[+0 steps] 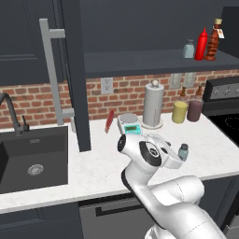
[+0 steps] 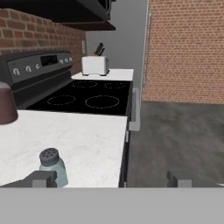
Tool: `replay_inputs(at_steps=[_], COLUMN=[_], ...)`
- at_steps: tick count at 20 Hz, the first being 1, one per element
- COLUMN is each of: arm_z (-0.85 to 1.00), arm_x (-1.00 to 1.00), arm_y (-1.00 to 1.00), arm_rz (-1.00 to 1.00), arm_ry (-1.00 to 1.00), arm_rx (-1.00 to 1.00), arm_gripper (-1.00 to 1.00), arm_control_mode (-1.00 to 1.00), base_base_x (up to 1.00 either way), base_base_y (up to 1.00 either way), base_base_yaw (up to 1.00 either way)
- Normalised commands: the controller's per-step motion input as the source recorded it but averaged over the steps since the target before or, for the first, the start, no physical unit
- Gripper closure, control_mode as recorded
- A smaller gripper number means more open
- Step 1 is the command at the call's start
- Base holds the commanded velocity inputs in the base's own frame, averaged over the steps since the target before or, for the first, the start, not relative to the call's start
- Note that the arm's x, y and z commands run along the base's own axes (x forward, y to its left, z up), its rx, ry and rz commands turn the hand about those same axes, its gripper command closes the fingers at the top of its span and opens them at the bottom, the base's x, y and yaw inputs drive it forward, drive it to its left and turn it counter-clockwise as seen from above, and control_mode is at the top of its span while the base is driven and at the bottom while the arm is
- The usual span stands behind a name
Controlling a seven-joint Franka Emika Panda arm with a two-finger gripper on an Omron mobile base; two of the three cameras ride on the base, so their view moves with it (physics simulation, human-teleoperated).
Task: Put the shaker and condiment bottle from the counter next to their counterparts in the cabinet.
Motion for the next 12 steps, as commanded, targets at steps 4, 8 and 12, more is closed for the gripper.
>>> replay_inputs(at_steps=[4, 8, 12], arm_z=[-0.22, -0.21, -0.2], arm_x=[0.2, 0.25, 0.22], arm_y=[-0.08, -0.16, -0.21], arm_rz=[0.0, 0.0, 0.0], arm_ry=[0.0, 0.0, 0.0], arm_rx=[0.0, 0.0, 0.0], arm_gripper=[-1.0, -1.0, -1.0], arm_control_mode=[-1.0, -1.0, -1.0], base_base_x=[0.0, 0.0, 0.0], base_base_y=[0.0, 0.0, 0.0], base_base_yaw=[0.0, 0.0, 0.0])
